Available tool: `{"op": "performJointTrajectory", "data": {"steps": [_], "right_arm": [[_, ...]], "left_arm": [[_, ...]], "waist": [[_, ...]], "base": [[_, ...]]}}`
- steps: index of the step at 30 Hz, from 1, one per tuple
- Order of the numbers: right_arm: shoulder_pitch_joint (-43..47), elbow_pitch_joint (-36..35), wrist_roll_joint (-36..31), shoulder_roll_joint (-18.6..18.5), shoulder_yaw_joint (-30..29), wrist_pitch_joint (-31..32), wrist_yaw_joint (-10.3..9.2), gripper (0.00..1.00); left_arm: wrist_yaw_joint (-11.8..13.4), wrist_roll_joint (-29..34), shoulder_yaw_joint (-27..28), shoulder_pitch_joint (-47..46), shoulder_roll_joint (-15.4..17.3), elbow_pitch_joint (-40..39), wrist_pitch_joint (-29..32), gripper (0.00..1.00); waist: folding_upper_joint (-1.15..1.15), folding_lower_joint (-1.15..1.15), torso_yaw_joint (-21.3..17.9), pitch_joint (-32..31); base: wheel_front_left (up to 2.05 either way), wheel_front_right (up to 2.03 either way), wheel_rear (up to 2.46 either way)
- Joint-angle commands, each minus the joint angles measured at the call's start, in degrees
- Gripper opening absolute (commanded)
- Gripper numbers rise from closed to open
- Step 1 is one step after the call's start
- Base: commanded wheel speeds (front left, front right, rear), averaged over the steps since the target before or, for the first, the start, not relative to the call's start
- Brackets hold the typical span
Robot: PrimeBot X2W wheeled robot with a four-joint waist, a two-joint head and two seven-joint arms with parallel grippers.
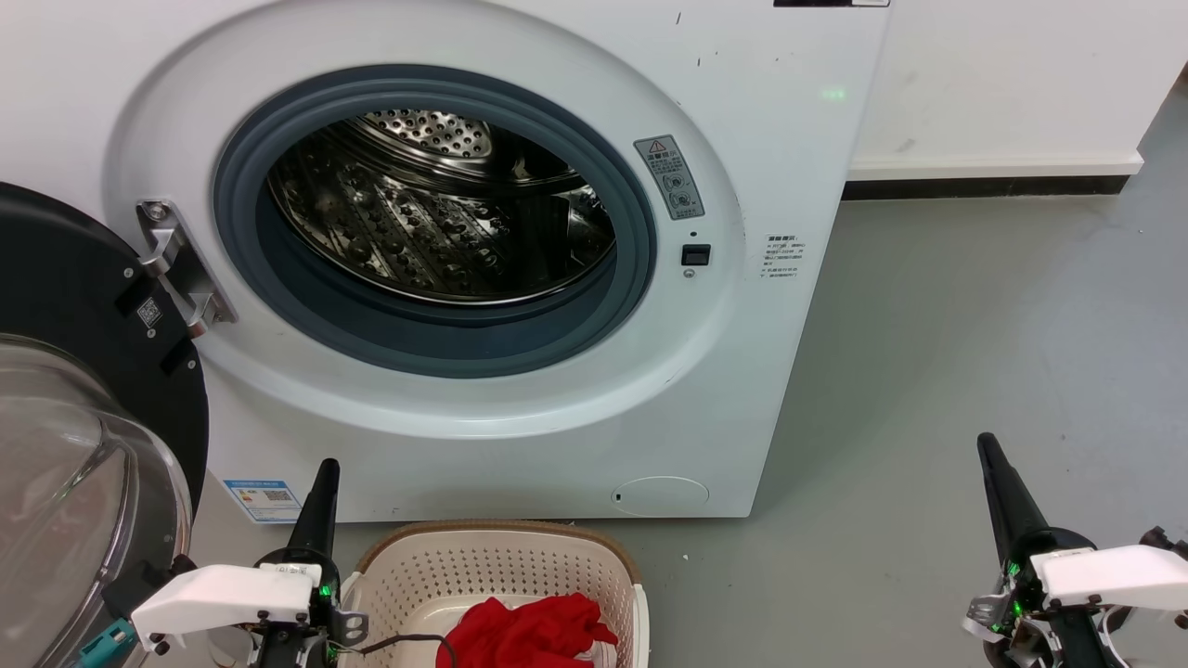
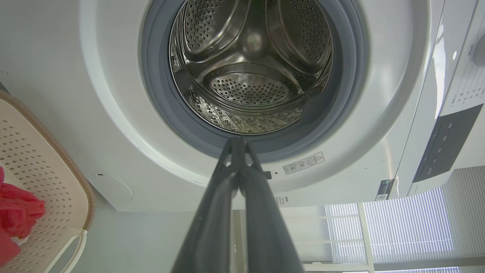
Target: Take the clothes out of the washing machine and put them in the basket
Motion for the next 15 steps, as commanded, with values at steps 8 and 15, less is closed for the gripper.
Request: {"op": "performJointTrajectory", "data": {"steps": [8, 15], "right_arm": [[-1.76, 0.52, 4.42, 0.01, -0.58, 1.17, -0.01, 0.0], [-2.18, 1.02, 7.42, 0.11, -0.93, 2.03, -0.01, 0.0]], "left_arm": [[-0.68, -4.46, 0.46, -1.46, -0.03, 0.38, 1.2, 0.0], [-1.03, -7.66, 0.77, -1.95, -0.04, 0.74, 1.95, 0.0]], "waist": [[0.0, 0.0, -0.02, 0.1], [0.0, 0.0, -0.04, 0.2]], "base": [[0.0, 0.0, 0.0], [0.0, 0.0, 0.0]]}}
